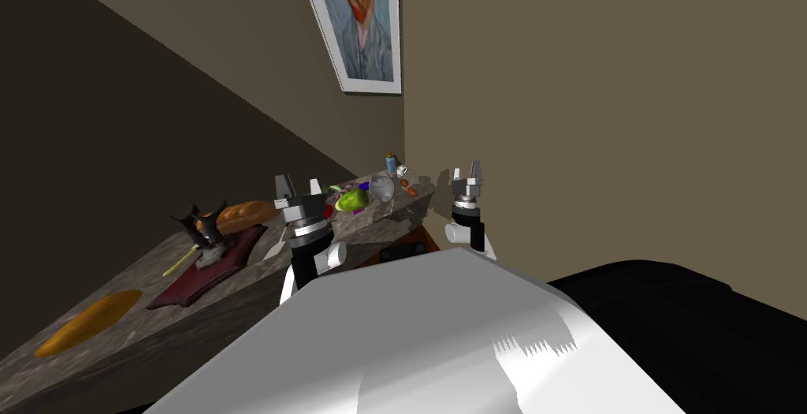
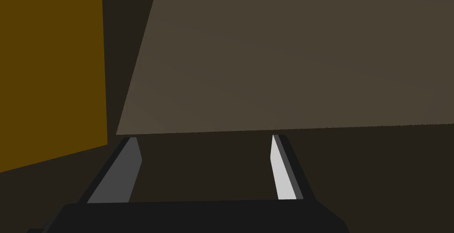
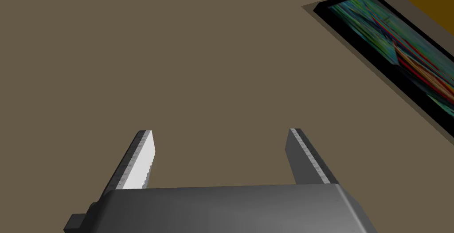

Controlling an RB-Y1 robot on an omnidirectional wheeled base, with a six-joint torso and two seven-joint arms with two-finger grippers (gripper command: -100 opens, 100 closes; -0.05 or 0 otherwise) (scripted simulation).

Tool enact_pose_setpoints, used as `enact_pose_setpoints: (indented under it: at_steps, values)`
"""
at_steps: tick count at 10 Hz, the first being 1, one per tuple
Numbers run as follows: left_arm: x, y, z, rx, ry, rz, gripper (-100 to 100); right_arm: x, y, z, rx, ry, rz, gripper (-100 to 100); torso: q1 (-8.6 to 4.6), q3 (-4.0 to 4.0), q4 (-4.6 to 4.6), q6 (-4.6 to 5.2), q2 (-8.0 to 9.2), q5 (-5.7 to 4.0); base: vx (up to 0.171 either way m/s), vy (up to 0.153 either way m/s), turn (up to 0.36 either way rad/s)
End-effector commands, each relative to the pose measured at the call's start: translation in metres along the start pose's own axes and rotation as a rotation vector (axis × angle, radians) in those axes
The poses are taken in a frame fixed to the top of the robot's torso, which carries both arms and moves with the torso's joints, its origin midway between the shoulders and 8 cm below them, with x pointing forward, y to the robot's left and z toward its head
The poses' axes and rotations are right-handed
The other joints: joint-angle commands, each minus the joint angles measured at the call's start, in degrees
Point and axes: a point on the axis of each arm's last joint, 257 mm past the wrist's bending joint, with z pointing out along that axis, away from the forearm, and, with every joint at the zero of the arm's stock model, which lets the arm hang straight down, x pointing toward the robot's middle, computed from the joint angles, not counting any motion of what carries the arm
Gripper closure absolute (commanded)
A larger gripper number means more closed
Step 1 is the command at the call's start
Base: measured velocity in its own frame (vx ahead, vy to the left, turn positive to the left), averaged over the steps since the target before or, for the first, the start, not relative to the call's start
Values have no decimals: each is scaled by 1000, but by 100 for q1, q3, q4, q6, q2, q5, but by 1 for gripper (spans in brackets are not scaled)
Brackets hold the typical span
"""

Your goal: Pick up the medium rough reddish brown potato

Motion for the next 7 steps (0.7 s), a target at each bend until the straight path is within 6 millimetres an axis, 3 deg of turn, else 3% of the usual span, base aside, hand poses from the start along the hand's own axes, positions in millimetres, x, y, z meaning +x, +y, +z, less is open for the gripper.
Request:
enact_pose_setpoints:
  at_steps: [1, 4, 7]
  values:
    - [0, 0, 0, 0, 0, 0, 0, 2, -9, -8, 33, 39, -16, -100, 0, 0, 0, 0, 0, 0, -29, 18, 160]
    - [0, 0, 0, 0, 0, 0, 0, 4, -29, -28, 114, 99, -40, -100, 16, 14, 5, -1, 24, 4, -63, 49, 159]
    - [0, 0, 0, 0, 0, 0, 0, 1, -57, -62, 236, 160, -63, -100, 22, 22, 9, -2, 38, 5, -89, 65, 250]
